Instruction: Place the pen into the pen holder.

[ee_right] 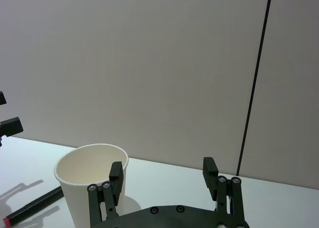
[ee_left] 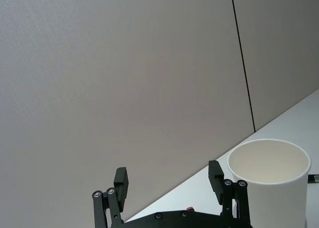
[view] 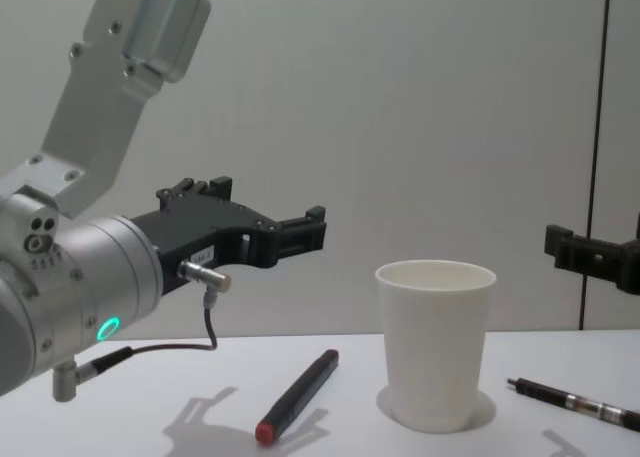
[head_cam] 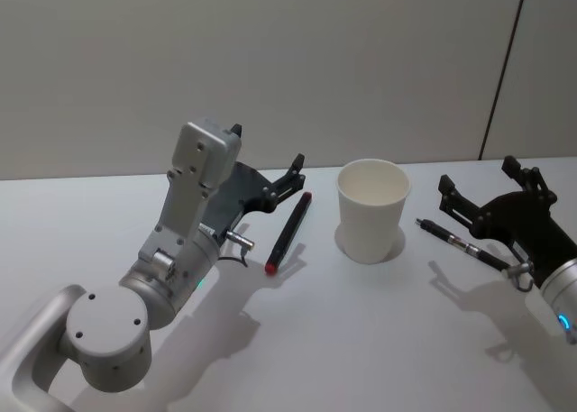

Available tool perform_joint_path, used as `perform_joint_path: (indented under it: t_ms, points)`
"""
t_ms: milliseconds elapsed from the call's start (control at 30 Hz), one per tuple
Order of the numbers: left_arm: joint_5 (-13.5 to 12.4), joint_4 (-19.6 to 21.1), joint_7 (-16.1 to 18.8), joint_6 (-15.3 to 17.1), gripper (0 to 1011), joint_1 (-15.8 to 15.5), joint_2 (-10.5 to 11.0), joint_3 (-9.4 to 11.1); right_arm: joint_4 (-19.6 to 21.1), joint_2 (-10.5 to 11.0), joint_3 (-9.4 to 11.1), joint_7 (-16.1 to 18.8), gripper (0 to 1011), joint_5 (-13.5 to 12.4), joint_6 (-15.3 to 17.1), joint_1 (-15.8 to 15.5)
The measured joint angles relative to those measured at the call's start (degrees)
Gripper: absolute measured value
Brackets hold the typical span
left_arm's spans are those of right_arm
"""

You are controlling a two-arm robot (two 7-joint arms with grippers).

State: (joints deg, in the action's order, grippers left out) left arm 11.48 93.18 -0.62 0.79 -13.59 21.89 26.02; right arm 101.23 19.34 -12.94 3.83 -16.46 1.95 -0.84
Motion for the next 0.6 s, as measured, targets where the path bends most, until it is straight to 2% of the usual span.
perform_joint_path:
  t_ms: [600]
  points:
    - [0.0, 0.0, 0.0, 0.0, 1001, 0.0, 0.0, 0.0, 0.0, 0.0, 0.0, 0.0, 1001, 0.0, 0.0, 0.0]
